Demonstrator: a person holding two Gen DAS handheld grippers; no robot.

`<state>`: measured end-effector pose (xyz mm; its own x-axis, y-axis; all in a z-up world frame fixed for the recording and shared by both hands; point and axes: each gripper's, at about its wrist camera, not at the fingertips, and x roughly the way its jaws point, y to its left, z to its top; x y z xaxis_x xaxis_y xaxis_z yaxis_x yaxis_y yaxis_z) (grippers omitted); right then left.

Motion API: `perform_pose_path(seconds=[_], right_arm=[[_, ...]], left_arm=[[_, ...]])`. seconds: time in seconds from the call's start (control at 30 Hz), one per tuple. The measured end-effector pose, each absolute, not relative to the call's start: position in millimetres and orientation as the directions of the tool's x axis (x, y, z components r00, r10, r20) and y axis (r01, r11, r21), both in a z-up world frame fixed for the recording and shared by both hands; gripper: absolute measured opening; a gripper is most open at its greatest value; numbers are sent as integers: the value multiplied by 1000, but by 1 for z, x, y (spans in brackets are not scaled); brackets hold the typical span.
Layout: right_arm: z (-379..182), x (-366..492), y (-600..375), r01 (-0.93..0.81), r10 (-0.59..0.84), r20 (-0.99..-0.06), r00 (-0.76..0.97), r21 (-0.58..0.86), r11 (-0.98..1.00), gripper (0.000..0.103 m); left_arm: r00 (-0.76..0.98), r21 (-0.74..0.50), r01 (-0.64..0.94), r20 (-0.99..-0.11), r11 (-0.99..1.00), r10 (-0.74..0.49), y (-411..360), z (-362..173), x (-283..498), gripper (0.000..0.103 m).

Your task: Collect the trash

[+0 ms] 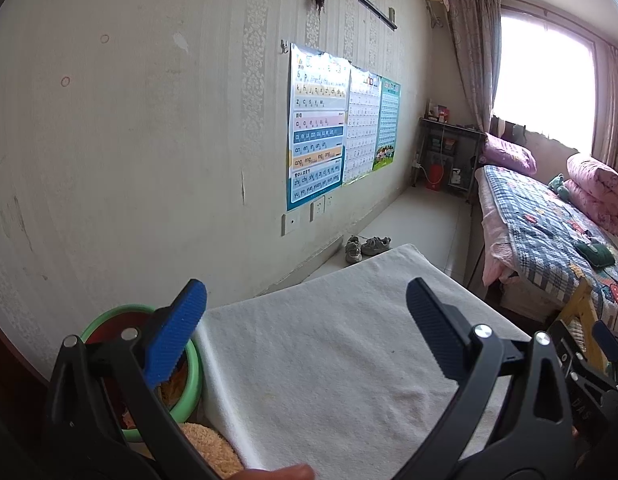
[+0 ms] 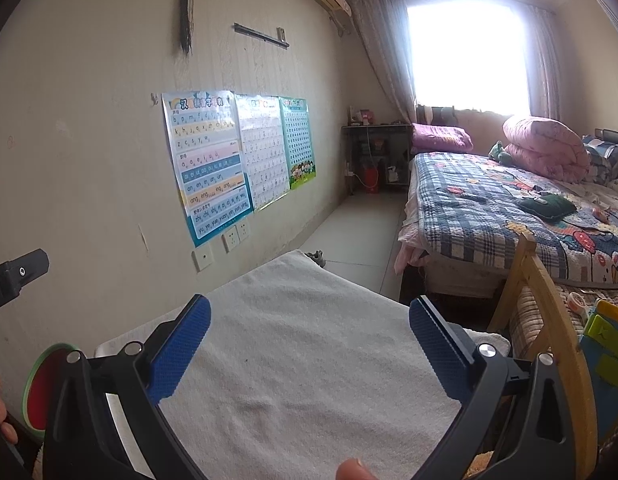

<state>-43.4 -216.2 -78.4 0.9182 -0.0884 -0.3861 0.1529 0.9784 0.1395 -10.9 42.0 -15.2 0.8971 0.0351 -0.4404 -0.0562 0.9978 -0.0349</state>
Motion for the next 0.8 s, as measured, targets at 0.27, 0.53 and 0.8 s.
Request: perform_pose_path(seconds=[0.27,0.53,0.8], right_arm=[[-82,-43,-217,156,-91,-395,914,137,978,96],[-85,-41,-218,159,-91,-405,910,137,978,96],[-92,-38,-219,162,-90,-423,901,137,977,96]], left_arm=[[891,-34,-57,-452,998,36,43,-16,-8,98],[888,-27,-56,-458,998,38,42,-17,-5,98],[881,-22,-56,-471,998,39,40,-23,0,98]])
